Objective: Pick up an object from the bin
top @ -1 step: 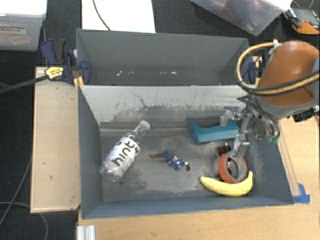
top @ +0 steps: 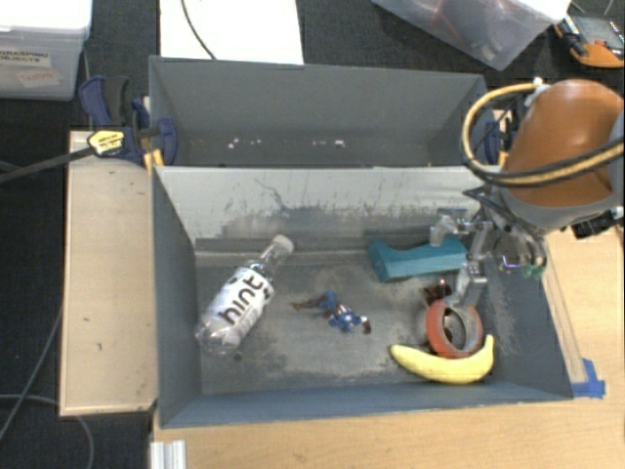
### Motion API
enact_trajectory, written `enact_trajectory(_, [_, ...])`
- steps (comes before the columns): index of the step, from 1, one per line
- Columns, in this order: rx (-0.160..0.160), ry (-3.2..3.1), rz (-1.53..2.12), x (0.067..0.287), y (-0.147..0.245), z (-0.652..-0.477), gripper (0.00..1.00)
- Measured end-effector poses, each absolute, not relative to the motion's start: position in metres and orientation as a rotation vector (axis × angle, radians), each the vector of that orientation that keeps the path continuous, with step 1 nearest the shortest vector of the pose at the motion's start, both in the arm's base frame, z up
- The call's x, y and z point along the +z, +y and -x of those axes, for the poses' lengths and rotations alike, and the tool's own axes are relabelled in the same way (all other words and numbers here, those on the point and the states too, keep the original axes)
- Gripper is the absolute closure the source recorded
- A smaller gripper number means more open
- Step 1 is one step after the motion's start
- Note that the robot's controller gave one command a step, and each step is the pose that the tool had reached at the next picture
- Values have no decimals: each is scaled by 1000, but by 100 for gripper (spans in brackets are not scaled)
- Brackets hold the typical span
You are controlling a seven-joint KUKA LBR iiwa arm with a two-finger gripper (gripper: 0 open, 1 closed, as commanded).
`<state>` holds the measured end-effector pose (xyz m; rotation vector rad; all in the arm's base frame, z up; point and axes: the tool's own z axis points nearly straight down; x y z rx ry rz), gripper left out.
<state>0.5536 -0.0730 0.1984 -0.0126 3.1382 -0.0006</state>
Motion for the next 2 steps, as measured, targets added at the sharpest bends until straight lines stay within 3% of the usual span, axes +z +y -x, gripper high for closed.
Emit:
enact_trajectory(1, [0, 3083, 595, 125, -73, -511, 0])
enact_trajectory(2, [-1, 3088, 546, 109, -76, -522, 0])
